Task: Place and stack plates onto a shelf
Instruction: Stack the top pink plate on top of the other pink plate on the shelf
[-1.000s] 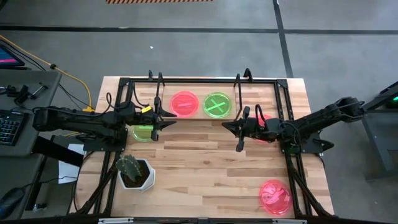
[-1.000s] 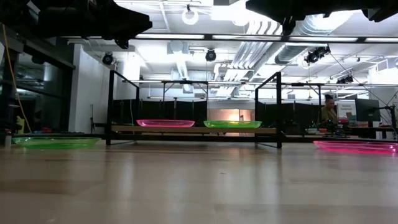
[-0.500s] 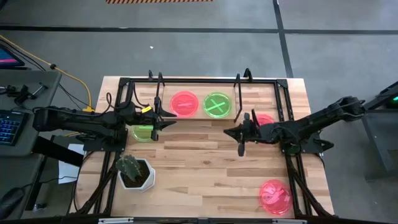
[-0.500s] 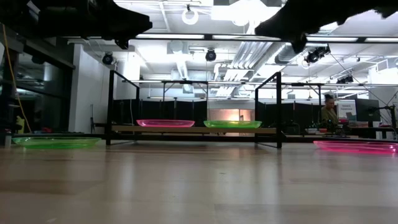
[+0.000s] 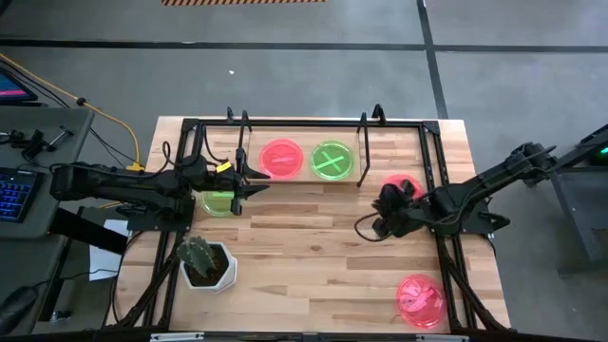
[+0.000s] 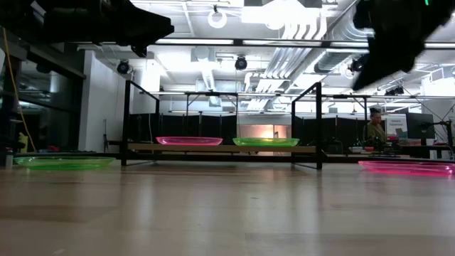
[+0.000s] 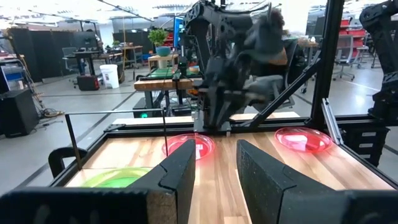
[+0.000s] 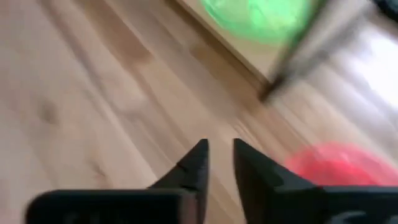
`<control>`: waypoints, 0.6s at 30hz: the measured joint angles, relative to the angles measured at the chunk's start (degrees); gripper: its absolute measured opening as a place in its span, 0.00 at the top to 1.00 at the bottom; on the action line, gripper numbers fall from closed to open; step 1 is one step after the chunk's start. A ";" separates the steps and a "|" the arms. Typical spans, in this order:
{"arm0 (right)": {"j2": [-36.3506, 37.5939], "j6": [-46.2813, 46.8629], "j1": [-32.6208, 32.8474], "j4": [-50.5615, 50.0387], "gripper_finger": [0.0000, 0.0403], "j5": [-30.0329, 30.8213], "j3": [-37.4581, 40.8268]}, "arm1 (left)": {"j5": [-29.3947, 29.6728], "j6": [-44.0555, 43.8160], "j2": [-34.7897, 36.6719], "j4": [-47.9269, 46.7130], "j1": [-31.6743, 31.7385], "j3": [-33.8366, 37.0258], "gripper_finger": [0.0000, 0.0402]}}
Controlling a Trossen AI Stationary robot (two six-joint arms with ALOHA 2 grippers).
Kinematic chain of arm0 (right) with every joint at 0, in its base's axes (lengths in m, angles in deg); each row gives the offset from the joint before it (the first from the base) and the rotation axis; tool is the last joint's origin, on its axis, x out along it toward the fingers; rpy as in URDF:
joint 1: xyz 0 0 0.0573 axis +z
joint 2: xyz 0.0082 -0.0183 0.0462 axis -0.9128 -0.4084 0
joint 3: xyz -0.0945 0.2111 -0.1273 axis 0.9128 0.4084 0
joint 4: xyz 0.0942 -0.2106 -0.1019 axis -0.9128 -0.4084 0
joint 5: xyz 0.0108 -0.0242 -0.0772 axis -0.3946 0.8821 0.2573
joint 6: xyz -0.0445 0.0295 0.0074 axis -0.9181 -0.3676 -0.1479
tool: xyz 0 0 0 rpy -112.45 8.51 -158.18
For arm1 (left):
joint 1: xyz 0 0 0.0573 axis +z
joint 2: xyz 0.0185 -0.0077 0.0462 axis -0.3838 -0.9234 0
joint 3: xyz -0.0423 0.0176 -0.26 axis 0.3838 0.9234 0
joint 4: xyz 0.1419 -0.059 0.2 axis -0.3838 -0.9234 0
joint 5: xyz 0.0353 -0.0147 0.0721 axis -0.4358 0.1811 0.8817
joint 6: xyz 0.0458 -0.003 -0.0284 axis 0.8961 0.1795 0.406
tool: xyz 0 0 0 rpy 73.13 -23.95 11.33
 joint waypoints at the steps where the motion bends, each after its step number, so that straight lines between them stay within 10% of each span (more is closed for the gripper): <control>1: 0.00 2.23 -0.07 -1.47 0.83 -0.65 1.07 | -0.02 0.00 0.00 0.00 0.02 0.00 0.74; 9: -0.02 13.35 -0.11 -0.53 0.56 -9.27 10.90 | -0.01 0.05 0.00 0.01 0.00 0.00 0.74; 18: -0.02 21.76 -3.39 5.27 0.52 -6.59 20.57 | 0.00 0.09 0.00 0.44 0.01 0.00 0.74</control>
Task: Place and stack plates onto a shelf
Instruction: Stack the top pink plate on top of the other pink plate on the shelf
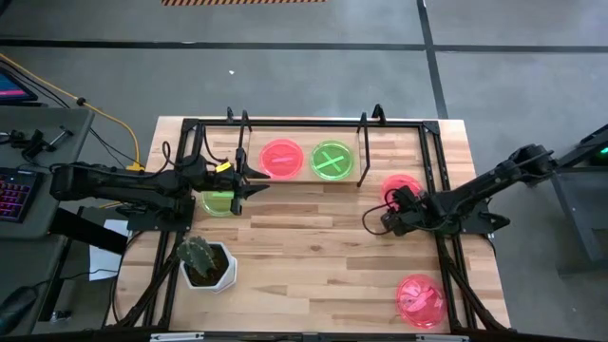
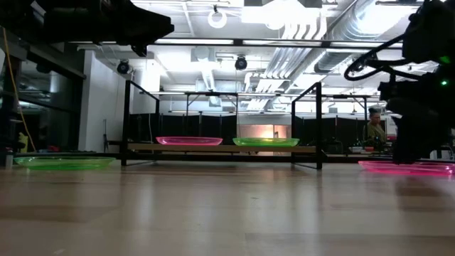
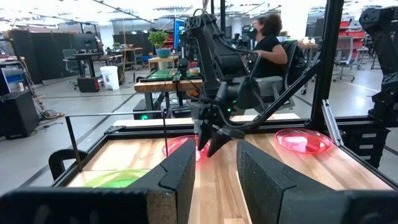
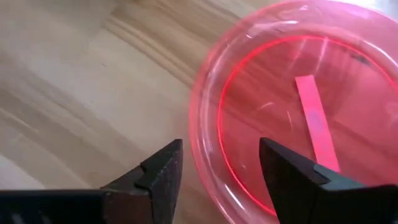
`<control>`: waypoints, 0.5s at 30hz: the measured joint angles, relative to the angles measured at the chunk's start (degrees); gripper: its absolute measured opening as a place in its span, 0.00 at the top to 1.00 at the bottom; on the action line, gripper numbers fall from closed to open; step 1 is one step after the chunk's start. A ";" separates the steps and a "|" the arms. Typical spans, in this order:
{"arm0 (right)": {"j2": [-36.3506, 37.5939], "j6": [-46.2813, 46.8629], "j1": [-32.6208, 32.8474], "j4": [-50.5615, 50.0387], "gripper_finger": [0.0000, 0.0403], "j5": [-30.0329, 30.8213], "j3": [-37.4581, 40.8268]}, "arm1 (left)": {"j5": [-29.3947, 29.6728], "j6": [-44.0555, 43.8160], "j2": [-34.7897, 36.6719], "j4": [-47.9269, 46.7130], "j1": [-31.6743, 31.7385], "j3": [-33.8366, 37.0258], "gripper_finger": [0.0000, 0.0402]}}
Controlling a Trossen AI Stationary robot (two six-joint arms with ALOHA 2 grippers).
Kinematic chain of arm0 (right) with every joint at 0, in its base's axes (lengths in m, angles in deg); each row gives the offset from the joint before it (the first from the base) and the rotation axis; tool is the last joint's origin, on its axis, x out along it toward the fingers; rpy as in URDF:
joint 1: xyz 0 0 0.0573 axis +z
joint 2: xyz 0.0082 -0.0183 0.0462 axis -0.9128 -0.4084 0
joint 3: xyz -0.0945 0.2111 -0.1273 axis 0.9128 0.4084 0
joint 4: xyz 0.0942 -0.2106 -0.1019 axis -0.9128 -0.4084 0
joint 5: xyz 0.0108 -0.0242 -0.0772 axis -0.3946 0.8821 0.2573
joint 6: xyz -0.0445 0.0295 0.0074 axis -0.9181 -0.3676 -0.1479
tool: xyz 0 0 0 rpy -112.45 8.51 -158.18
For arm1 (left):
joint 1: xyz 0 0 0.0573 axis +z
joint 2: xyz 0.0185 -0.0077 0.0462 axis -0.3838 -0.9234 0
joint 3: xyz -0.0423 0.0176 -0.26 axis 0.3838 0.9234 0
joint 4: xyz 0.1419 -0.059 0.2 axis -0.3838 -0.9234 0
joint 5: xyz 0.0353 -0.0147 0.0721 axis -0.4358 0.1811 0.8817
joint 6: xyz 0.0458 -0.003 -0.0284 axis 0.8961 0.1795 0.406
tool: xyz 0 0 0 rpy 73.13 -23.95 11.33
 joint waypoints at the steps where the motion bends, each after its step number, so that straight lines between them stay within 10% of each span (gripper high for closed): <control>1: 0.00 -0.85 -0.42 1.10 0.52 0.11 0.33 | 0.00 0.06 0.00 0.01 -0.01 0.00 0.74; 15: -1.83 -5.20 -3.78 4.72 0.52 -0.64 0.49 | 0.01 -0.07 0.00 -0.13 0.01 0.00 0.74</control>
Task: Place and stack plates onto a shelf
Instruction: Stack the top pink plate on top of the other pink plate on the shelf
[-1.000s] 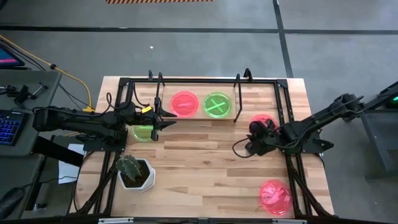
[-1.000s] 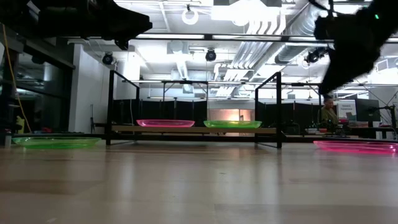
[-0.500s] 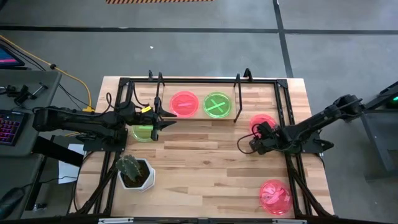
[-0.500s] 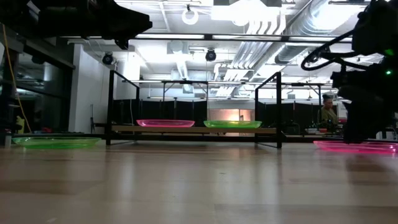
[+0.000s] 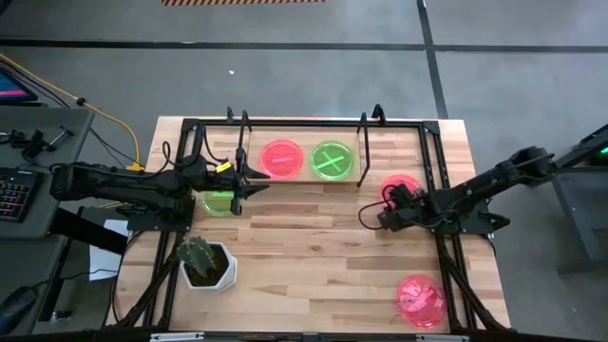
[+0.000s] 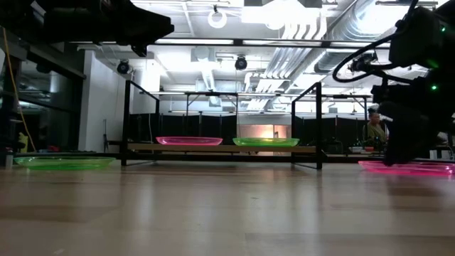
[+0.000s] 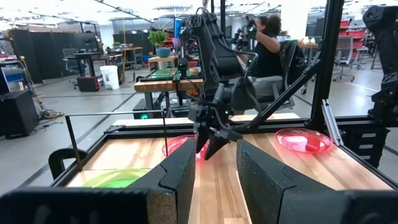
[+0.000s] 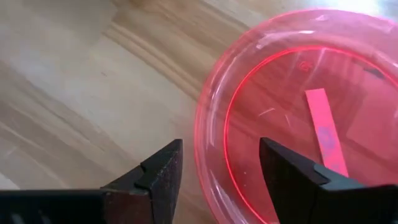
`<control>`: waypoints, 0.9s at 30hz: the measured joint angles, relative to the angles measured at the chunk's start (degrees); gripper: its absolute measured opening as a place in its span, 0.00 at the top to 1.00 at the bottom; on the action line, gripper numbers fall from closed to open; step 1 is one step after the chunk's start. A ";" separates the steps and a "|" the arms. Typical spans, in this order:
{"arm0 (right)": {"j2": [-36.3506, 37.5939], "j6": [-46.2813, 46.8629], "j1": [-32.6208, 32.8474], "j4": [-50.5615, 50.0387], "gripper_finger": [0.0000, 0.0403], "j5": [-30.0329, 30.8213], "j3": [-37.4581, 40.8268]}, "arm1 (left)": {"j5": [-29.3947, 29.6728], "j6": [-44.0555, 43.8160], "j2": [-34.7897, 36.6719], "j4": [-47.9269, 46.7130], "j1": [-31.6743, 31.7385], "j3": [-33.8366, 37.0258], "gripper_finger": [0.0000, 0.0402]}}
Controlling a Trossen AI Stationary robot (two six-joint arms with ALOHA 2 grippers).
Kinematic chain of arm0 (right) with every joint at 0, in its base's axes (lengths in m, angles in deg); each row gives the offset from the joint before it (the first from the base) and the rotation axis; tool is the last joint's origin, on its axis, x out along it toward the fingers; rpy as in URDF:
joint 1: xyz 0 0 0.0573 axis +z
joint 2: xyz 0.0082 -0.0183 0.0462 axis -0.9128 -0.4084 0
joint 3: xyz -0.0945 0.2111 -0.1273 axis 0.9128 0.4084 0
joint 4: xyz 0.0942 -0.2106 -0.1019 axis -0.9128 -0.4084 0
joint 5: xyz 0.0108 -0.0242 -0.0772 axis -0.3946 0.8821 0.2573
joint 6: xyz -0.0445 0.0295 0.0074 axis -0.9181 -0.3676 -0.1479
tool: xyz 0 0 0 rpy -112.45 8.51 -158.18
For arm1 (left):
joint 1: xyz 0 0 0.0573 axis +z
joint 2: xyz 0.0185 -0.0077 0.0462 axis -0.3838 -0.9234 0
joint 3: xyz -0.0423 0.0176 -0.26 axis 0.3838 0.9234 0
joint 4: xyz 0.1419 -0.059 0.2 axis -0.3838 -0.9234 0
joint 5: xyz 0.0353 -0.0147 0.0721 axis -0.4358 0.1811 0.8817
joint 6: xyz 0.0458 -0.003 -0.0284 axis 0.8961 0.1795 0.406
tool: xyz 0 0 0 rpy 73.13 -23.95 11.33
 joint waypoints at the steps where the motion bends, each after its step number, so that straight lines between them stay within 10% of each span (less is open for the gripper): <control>1: -0.55 -0.02 0.02 0.25 0.52 -0.27 0.00 | 0.00 0.00 0.00 -0.02 0.00 0.00 0.74; 10: -6.32 1.44 0.09 2.32 0.56 -1.27 -0.26 | 0.00 0.04 0.00 -0.02 -0.02 0.00 0.74; 18: -6.93 2.80 0.13 2.23 0.97 -0.70 -0.54 | 0.00 -0.04 0.00 -0.03 -0.02 0.00 0.74; 27: -7.13 -5.04 3.38 -3.73 1.00 -8.39 -10.91 | 0.00 -1.14 0.00 -0.20 -0.01 0.00 0.74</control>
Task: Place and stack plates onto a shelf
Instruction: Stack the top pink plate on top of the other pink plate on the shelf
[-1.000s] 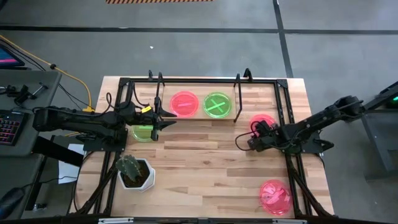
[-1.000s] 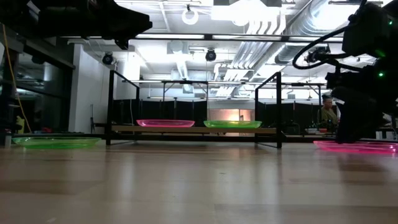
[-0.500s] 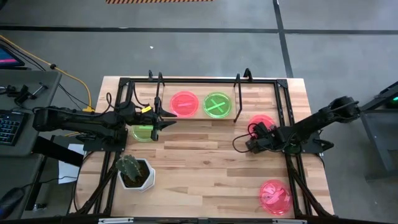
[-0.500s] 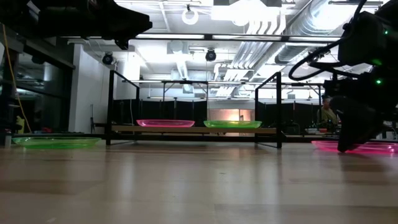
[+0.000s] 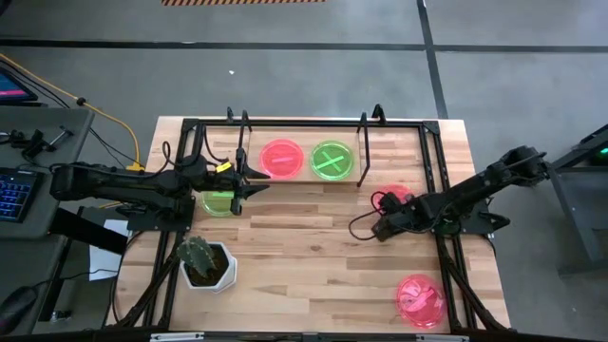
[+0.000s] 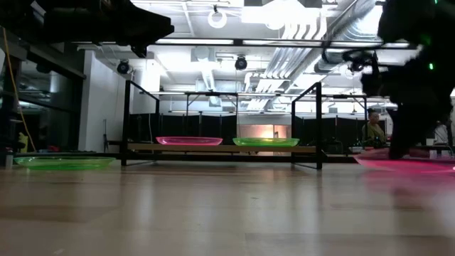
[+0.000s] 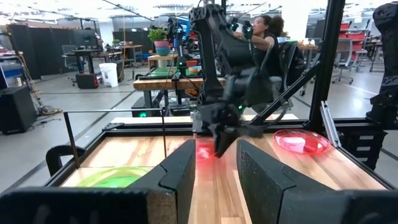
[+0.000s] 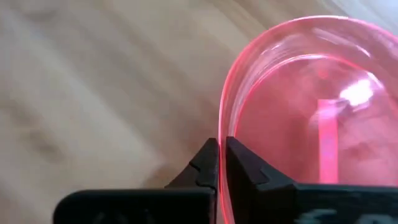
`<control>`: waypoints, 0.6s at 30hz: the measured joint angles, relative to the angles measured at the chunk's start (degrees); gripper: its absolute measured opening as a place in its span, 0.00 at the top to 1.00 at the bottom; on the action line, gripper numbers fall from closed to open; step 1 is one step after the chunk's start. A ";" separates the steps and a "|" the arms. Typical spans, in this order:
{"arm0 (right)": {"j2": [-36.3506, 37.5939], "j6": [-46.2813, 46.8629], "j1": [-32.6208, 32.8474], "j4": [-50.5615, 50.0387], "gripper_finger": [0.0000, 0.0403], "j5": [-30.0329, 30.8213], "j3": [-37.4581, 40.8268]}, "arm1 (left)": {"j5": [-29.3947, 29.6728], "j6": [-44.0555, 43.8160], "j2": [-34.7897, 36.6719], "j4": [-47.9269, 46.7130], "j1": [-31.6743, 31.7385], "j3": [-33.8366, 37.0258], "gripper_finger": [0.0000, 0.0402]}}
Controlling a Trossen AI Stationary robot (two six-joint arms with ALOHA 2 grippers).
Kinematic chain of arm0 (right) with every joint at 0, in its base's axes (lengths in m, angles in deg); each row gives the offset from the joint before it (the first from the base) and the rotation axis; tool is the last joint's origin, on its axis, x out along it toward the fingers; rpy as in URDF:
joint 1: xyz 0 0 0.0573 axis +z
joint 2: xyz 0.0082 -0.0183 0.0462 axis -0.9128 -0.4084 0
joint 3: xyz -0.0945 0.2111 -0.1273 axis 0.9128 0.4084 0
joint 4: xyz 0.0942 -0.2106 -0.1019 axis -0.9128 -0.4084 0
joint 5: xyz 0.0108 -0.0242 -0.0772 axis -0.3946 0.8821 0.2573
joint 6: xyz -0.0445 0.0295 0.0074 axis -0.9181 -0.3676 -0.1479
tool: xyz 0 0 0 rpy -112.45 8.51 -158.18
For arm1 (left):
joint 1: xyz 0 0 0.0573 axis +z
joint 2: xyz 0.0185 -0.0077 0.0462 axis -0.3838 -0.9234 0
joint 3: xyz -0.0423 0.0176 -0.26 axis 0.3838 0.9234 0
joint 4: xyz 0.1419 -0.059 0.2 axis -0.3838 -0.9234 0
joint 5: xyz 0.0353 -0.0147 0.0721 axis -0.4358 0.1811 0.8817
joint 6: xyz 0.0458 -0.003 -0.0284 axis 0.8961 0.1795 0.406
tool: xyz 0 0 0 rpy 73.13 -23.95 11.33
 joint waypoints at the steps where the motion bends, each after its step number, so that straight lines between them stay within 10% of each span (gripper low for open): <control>1: 0.00 -1.37 0.43 -0.24 1.00 -0.65 -1.43 | 0.00 -0.10 0.00 0.00 -0.01 0.00 0.74; 18: -0.02 -15.94 6.17 9.27 1.00 -3.58 -15.18 | 0.00 -0.28 0.00 0.01 -0.01 0.00 0.74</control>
